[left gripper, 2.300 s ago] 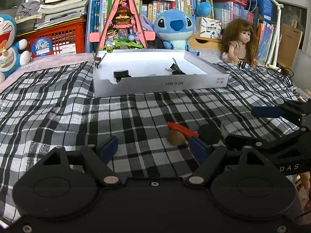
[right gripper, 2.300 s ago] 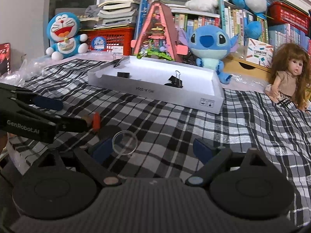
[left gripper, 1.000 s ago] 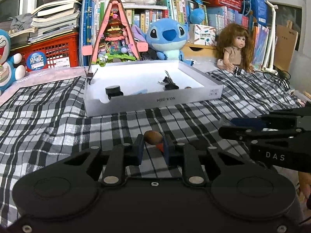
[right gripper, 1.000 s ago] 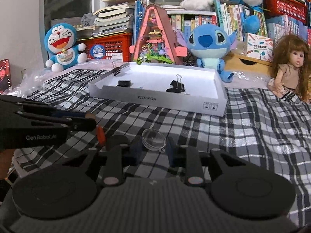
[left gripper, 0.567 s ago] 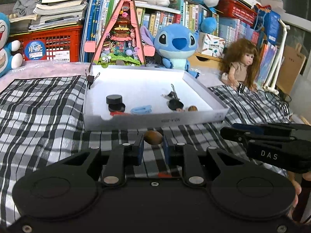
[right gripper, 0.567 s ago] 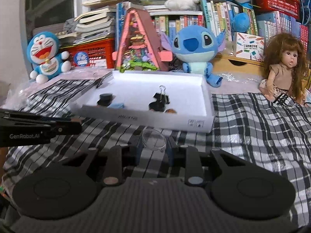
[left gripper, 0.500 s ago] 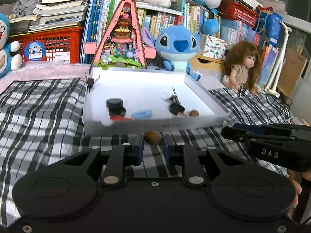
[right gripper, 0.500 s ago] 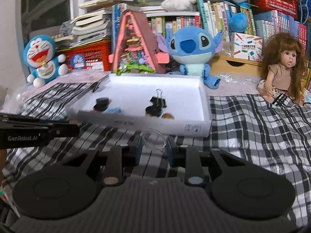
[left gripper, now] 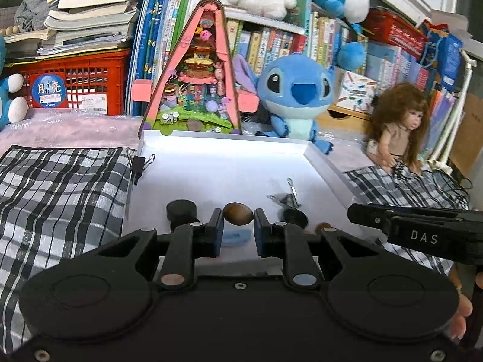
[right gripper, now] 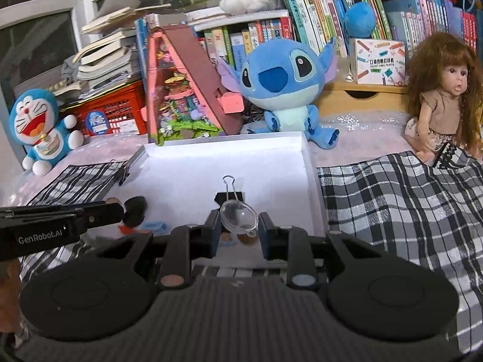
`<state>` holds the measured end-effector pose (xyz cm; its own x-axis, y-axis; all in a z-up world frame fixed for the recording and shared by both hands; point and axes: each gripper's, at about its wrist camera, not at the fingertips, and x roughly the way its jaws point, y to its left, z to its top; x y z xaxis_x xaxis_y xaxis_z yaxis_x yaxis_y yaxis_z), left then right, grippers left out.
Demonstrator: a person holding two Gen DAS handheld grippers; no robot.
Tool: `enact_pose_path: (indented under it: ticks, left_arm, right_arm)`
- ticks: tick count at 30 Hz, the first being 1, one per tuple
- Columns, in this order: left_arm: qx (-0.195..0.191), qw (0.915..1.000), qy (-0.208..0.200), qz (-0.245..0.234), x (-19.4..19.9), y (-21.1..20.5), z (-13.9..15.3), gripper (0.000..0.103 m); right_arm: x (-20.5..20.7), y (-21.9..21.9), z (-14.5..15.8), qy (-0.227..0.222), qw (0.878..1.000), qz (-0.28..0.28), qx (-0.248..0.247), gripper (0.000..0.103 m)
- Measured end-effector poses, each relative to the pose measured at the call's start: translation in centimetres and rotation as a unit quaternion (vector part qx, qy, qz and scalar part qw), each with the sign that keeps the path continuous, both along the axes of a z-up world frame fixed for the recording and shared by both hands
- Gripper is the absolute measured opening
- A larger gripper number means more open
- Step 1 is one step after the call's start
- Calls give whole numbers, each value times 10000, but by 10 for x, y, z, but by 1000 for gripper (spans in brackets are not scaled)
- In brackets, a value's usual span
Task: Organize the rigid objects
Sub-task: 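Carry the brown nut and clear lid with both tools over the tray, then open both tools to drop the brown nut and clear lid in the tray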
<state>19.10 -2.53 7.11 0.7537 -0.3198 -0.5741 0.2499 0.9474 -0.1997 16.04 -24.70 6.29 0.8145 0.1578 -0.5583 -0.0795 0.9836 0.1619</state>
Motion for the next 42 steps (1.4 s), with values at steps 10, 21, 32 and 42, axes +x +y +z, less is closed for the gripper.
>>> enact_pose_path:
  ticks: [10,21,32,42]
  left_arm:
    - [246,9992,292,152,32,-14,-24,20]
    - [394,9983,339,248,46,-18,-38,20]
    - [488,9977,339,320,50,-16,-43,20]
    - [537,9976,312,298,53,-20,-46,20]
  right_arm:
    - [36,-5,-11,344,9991,-230,107,32]
    - [50,-1,-22,500,9982,-308,-87,32]
    - [60,0,-32,627,9972,-381,-125,32]
    - [64,2,-38,728,9966,-382,-35,33]
